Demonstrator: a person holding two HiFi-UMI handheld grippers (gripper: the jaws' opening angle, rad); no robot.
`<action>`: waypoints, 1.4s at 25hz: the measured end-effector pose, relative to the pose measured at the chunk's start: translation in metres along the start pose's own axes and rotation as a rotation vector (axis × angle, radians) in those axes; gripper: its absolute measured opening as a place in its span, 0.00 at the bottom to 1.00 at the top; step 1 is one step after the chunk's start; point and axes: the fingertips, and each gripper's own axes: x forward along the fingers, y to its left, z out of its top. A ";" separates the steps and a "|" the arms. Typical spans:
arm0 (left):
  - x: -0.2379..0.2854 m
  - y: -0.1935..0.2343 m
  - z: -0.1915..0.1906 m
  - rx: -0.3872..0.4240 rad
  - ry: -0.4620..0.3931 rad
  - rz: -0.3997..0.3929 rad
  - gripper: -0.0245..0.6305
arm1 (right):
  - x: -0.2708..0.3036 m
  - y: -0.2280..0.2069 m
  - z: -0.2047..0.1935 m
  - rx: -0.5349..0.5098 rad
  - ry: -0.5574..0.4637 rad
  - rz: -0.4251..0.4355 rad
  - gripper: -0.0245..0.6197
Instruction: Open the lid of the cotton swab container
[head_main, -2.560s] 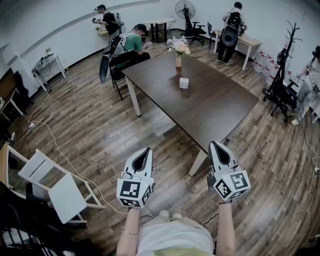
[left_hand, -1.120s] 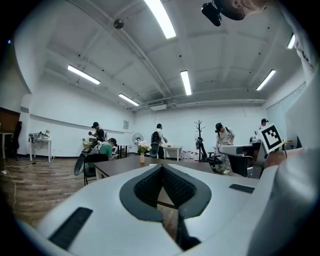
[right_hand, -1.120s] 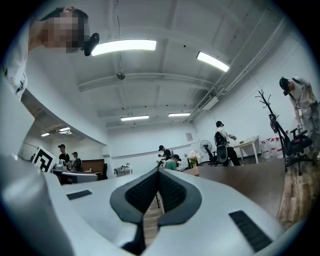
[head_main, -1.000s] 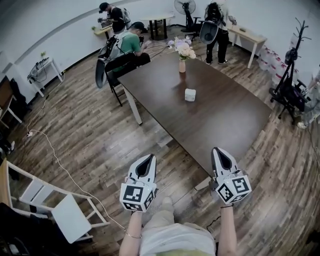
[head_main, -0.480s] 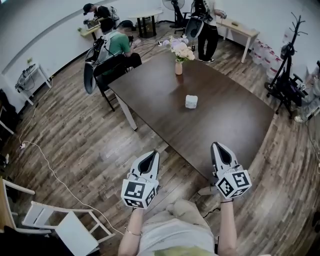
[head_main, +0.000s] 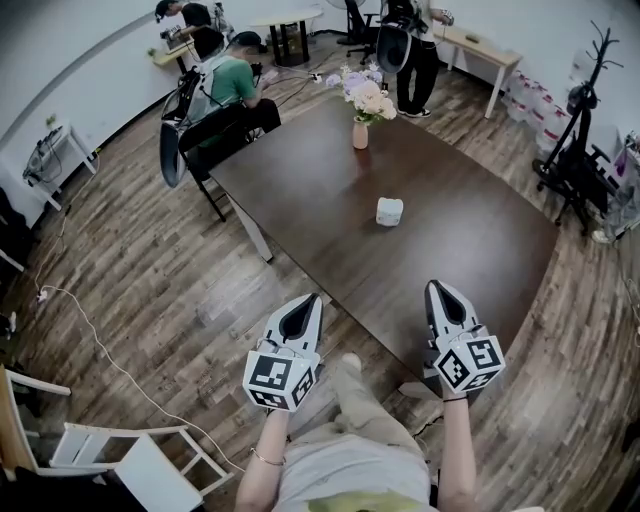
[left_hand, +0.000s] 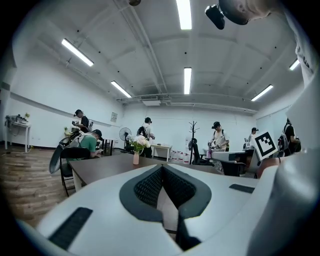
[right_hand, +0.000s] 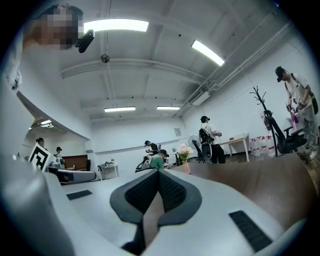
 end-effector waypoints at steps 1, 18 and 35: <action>0.007 0.005 0.000 -0.002 0.003 -0.005 0.07 | 0.007 -0.003 0.000 0.004 0.001 -0.006 0.07; 0.150 0.046 0.009 -0.021 0.026 -0.148 0.07 | 0.113 -0.071 0.002 0.033 0.030 -0.062 0.07; 0.281 0.046 -0.072 0.049 0.213 -0.476 0.07 | 0.178 -0.134 -0.040 0.063 0.099 -0.118 0.07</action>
